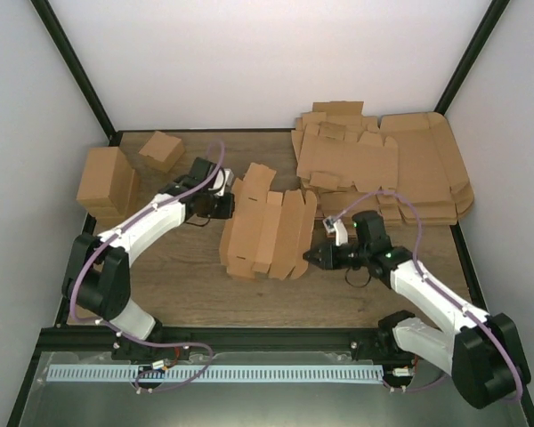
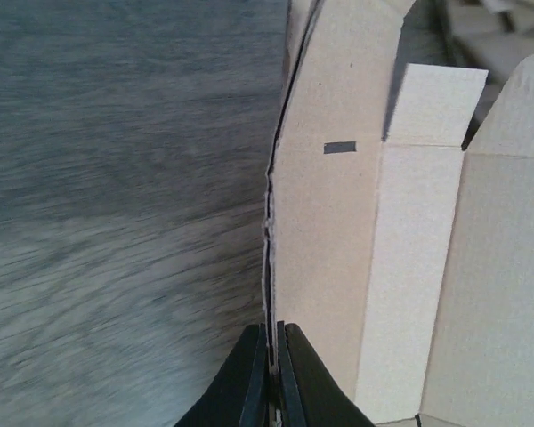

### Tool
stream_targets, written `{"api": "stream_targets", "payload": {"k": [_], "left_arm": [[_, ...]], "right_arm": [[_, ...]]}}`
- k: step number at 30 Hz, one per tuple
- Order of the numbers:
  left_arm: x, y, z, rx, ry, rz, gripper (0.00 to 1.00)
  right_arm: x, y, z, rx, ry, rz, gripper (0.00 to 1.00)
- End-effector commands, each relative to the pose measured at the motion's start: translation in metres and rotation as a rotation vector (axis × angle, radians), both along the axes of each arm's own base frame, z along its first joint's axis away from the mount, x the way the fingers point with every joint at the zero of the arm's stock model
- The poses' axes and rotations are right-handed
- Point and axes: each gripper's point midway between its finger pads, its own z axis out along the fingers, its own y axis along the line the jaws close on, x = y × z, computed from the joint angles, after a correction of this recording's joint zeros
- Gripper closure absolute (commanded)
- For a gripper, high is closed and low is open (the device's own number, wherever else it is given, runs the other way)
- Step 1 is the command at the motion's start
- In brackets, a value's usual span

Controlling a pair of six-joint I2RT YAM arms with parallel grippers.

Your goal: Fold the paper box

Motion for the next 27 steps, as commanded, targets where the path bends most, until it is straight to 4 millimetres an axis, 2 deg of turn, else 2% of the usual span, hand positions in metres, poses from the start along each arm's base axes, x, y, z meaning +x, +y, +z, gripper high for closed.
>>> {"api": "stream_targets", "payload": {"k": [1,3,6,10,12,16,22,27], "left_arm": [[-0.016,0.033,-0.003,0.36,0.046,-0.018,0.96],[-0.021,0.025,-0.003,0.486,0.038,-0.092,0.96],[-0.034,0.012,-0.021,0.684,0.076,-0.217,0.96],[-0.052,-0.004,-0.039,0.932,0.026,-0.386,0.96],[-0.056,-0.017,-0.039,0.948,-0.002,-0.418,0.96],[-0.056,-0.034,-0.027,0.985,-0.085,-0.454,0.96],[-0.05,-0.036,-0.004,1.025,-0.176,-0.455,0.96],[-0.054,-0.053,0.021,1.063,-0.342,-0.49,0.96]], "right_arm": [[-0.025,0.003,-0.004,0.054,0.074,-0.012,0.64],[-0.027,-0.004,-0.01,0.031,0.067,-0.048,0.52],[-0.022,-0.008,-0.006,0.021,0.041,-0.093,0.41],[-0.004,-0.016,-0.001,-0.053,0.004,-0.15,0.36],[0.002,-0.017,-0.002,-0.077,-0.005,-0.16,0.35],[0.011,-0.015,-0.011,-0.11,0.0,-0.152,0.35],[0.009,-0.013,-0.025,-0.124,0.039,-0.128,0.33],[0.005,0.0,-0.017,-0.038,-0.027,-0.05,0.32]]}}
